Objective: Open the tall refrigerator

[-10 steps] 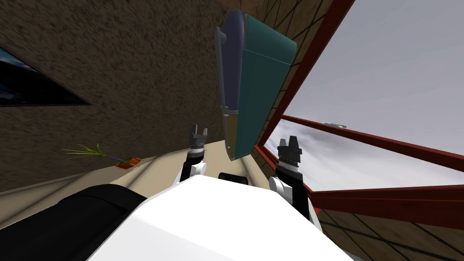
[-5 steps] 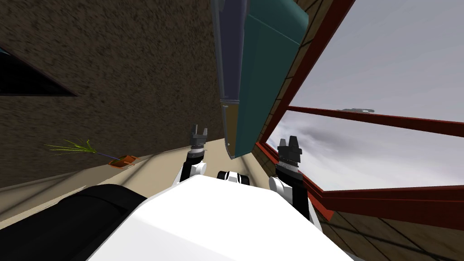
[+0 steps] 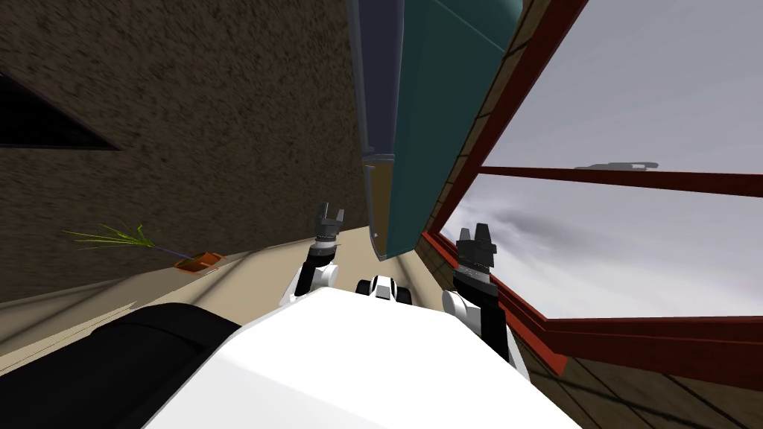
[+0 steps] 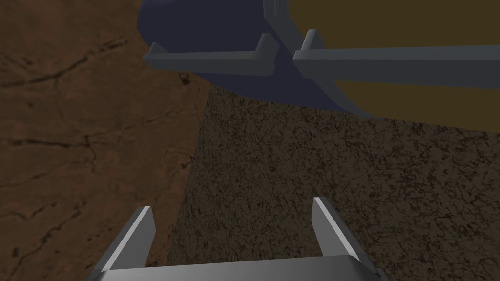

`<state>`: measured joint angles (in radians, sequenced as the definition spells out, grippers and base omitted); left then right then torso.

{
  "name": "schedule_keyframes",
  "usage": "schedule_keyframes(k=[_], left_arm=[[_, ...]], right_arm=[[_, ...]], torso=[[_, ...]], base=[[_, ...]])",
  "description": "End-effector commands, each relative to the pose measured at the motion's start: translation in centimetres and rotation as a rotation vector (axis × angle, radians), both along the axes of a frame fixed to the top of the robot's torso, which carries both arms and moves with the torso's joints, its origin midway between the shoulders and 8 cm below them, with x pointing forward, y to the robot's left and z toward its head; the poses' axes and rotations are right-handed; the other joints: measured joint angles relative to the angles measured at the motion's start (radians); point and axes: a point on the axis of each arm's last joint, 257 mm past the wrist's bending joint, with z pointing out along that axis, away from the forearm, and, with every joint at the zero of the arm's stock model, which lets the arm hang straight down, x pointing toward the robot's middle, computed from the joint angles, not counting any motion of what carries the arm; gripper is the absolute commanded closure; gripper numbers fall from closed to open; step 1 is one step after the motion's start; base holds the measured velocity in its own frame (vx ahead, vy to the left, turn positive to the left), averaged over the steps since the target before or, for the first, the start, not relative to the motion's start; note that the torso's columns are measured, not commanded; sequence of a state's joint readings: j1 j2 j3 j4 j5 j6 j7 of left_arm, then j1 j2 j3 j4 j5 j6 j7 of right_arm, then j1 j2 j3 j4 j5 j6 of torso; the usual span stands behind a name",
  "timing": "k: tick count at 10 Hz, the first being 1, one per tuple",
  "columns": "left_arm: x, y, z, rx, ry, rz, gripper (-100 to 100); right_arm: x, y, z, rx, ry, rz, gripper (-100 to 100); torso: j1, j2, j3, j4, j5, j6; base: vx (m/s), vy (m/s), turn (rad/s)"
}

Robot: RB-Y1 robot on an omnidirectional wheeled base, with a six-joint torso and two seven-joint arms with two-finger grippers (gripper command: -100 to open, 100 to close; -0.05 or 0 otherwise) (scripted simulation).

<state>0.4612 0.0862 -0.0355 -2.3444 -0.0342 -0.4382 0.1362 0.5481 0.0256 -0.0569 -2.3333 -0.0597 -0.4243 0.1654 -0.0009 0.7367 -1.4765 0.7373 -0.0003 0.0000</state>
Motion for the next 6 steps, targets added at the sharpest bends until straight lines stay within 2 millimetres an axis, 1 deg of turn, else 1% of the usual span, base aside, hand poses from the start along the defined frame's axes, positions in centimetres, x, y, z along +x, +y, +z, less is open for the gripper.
schedule_keyframes(k=[1,6], left_arm=[[1.4,0.0,0.7,0.049,0.012,0.012,-100],[4.3,0.4,3.2,0.137,0.016,0.068,-100]], right_arm=[[0.0,0.0,0.0,0.0,0.0,0.0,0],[0.0,0.0,0.0,0.0,0.0,0.0,0]], torso=[[0.0,0.001,0.0,0.0,0.0,0.0],[0.001,0.001,0.0,0.0,0.0,0.0]], base=[[0.046,-0.05,0.048],[0.057,-0.063,0.061]])
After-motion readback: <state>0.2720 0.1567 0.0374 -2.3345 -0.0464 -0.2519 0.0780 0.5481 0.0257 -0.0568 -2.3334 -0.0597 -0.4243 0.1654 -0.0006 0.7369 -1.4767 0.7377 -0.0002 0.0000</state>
